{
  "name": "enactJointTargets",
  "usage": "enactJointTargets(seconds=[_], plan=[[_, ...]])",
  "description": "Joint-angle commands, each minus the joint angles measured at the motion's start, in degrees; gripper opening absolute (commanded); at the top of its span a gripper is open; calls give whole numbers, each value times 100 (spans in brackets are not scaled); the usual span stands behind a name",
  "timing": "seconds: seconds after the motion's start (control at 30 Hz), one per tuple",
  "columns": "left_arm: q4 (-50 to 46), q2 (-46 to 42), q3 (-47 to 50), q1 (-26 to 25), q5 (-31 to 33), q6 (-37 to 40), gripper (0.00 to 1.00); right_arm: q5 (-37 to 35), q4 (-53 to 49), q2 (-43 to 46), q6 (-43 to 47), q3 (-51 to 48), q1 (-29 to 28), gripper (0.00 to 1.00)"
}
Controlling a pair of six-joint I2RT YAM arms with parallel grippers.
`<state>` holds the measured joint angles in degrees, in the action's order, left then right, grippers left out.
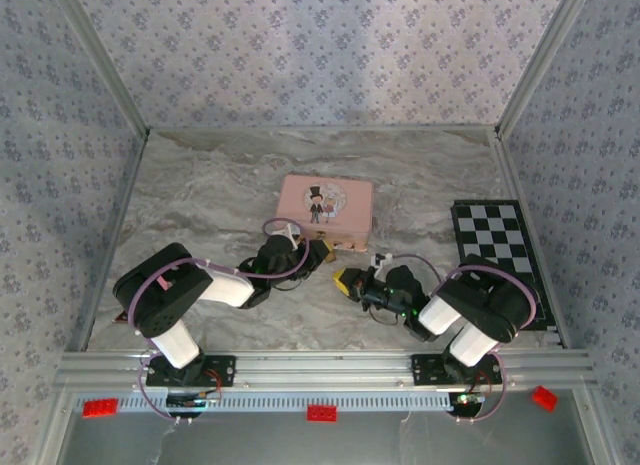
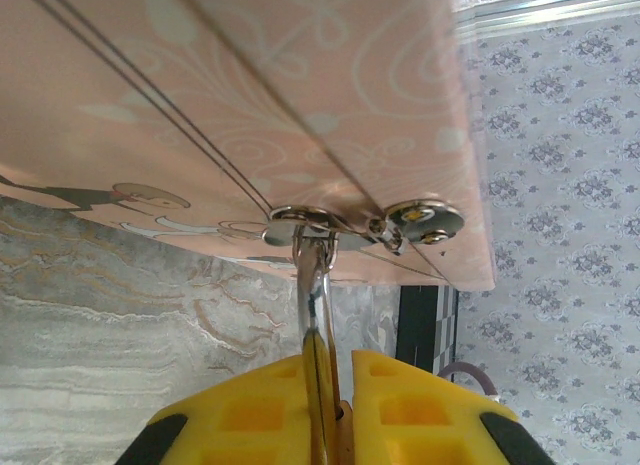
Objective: Unlock a padlock with a key
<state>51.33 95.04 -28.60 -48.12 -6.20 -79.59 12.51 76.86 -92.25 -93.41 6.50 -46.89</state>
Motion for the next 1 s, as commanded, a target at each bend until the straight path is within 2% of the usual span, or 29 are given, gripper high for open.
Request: enactJointTargets(seconds=[0.0,0.47,0.97], plan=[[624,40,-58,-30,-266,84,0,-231,239,-80,42,-74,-48,0],[852,80,4,-29,-354,40,0,-171,299,14,77,-55,241,0],[1017,163,-5,-26,-365,5,0,-122,303,-170,-41,57,105,0]])
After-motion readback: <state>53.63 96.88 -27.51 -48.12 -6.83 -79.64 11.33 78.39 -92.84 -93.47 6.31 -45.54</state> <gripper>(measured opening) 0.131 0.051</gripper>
